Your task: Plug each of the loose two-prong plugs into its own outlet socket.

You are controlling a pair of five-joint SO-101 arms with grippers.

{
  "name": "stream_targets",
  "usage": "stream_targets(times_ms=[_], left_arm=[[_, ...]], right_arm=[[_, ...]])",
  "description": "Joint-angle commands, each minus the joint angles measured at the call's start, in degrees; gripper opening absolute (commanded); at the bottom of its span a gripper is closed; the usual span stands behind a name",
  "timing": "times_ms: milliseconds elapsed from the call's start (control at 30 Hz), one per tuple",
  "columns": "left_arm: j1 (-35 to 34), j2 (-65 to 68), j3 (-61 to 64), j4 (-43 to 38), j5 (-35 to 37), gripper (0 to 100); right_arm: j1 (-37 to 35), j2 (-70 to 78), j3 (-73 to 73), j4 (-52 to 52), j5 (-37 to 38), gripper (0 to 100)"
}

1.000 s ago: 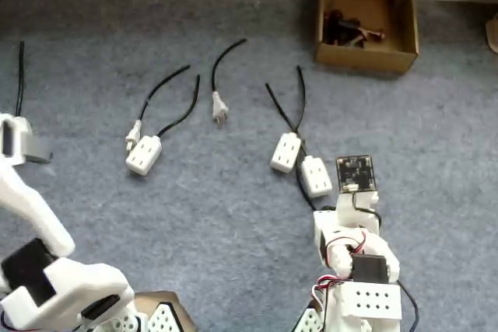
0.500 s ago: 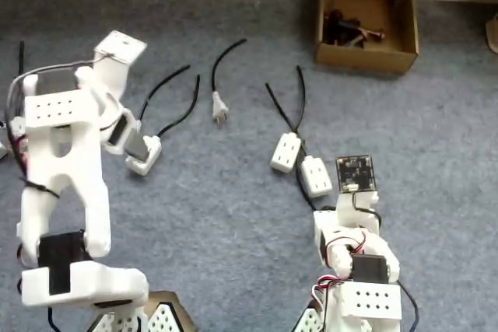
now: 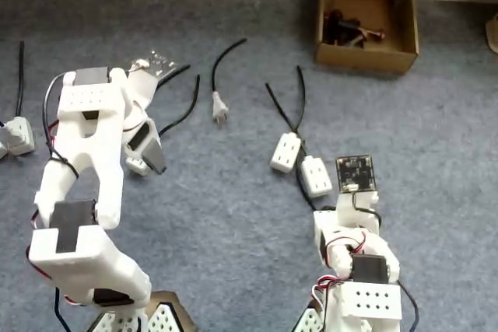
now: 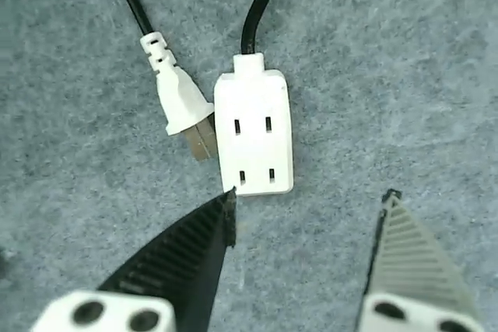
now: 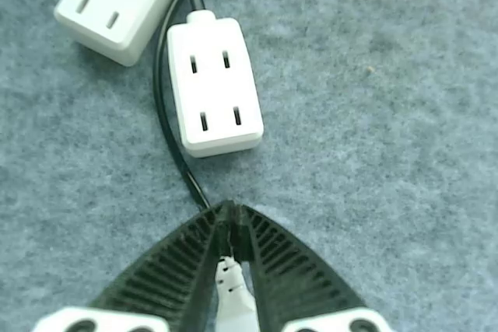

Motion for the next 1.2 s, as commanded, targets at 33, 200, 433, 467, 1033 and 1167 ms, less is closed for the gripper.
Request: stream_targets(times_ms=[33,200,433,467,1033,1167], left_arm=[[0.75,1.01,-0.57,-0.79,-0.62,27],[0.66,2.86,-0.57,-3.52,-0.62,27],[0.04,4.26,-0.57,-5.45,-1.85,27],[-0.22,4.26,-0.57,-5.54,-2.11,27],[-2.68,4.44,-0.04,-6.07,-2.2,27],[-2.68,4.44,-0.04,-6.07,-2.2,27]], right_arm=[[-0.48,-0.48,-0.31,-0.92,0.79,0.9],[-0.48,-0.48,-0.31,-0.92,0.79,0.9],[-0.48,-0.48,-0.31,-0.92,0.79,0.9],[-0.48,-0.48,-0.31,-0.92,0.79,0.9],[-0.48,-0.48,-0.31,-0.92,0.79,0.9],[-0.48,-0.48,-0.31,-0.92,0.79,0.9]])
